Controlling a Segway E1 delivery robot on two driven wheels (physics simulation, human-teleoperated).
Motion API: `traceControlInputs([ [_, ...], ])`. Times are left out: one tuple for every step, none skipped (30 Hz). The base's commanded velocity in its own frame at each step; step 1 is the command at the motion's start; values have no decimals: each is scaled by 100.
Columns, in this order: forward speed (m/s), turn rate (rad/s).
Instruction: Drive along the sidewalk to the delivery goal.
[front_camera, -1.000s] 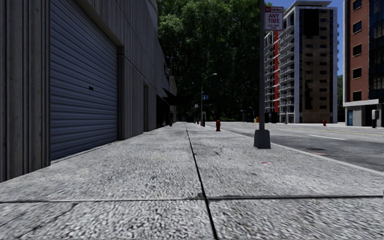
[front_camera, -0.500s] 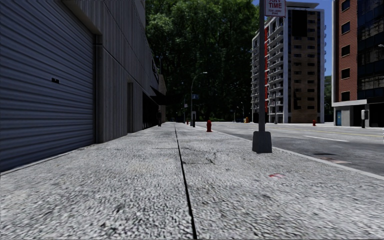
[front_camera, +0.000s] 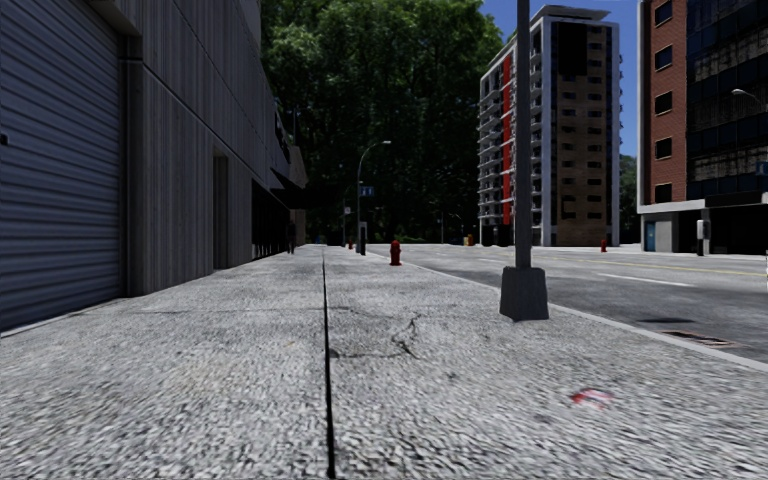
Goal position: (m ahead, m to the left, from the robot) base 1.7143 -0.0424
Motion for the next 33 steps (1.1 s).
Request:
traceControlInputs([
  [171, -26],
  [171, -24],
  [171, -23],
  [171, -20],
  [171, -4],
  [171, -4],
  [171, 0],
  [171, 0],
  [171, 0],
  [171, 0],
  [171, 0],
  [171, 0],
  [171, 0],
  [171, 0],
  [171, 0],
  [171, 0],
  [171, 0],
  [171, 0],
  [171, 0],
  [171, 0],
  [171, 0],
  [171, 0],
  [167, 0],
  [167, 0],
  [156, 0],
  [141, 0],
  [109, 0],
  [0, 0],
  [0, 0],
  [0, 0],
  [0, 0],
  [0, 0],
  [0, 0],
])
